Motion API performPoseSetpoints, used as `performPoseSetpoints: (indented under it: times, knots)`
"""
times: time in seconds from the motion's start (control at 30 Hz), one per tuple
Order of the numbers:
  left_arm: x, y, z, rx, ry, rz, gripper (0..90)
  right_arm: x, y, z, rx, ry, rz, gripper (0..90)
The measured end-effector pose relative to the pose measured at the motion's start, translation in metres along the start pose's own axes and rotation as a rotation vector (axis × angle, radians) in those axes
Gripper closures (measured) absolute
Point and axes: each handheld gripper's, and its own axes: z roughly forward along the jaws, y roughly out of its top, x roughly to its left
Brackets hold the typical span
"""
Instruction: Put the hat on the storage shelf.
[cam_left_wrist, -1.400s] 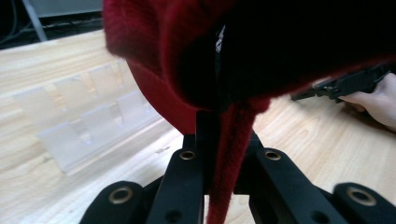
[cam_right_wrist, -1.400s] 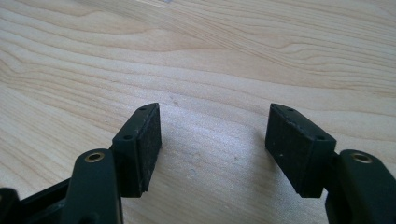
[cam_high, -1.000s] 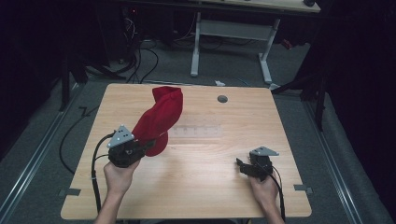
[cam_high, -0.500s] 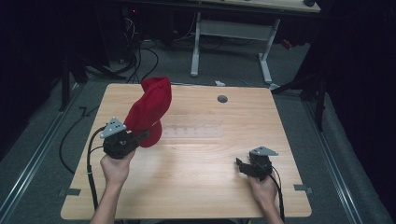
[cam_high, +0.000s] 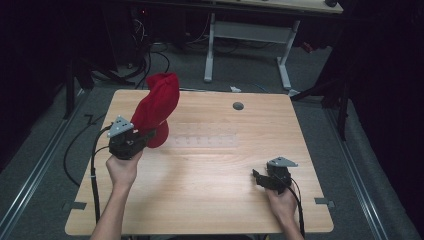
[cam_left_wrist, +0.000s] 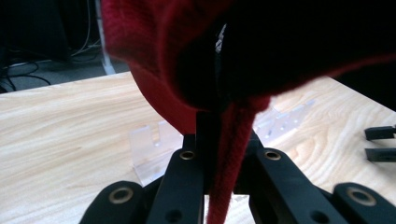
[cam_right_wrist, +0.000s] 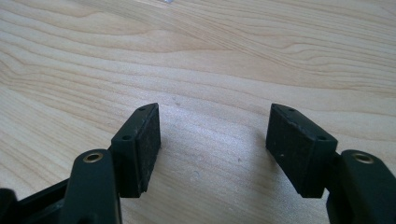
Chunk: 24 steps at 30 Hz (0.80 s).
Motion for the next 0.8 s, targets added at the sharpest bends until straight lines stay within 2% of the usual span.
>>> performPoseSetpoints:
  times: [0.27, 0.6, 0.8]
  knots:
    - [0.007, 0.002, 0.017, -0.019, 0.029, 0.012, 85.3, 0.000, 0.000, 0.000, 0.000, 0.001, 0.000, 35.5]
    - [0.014, -0.006, 0.032, -0.019, 0.060, 0.019, 85.3, 0.000, 0.000, 0.000, 0.001, 0.001, -0.001, 35.5]
    - [0.018, -0.012, 0.039, -0.022, 0.087, 0.042, 85.3, 0.000, 0.000, 0.000, 0.001, 0.001, -0.002, 35.5]
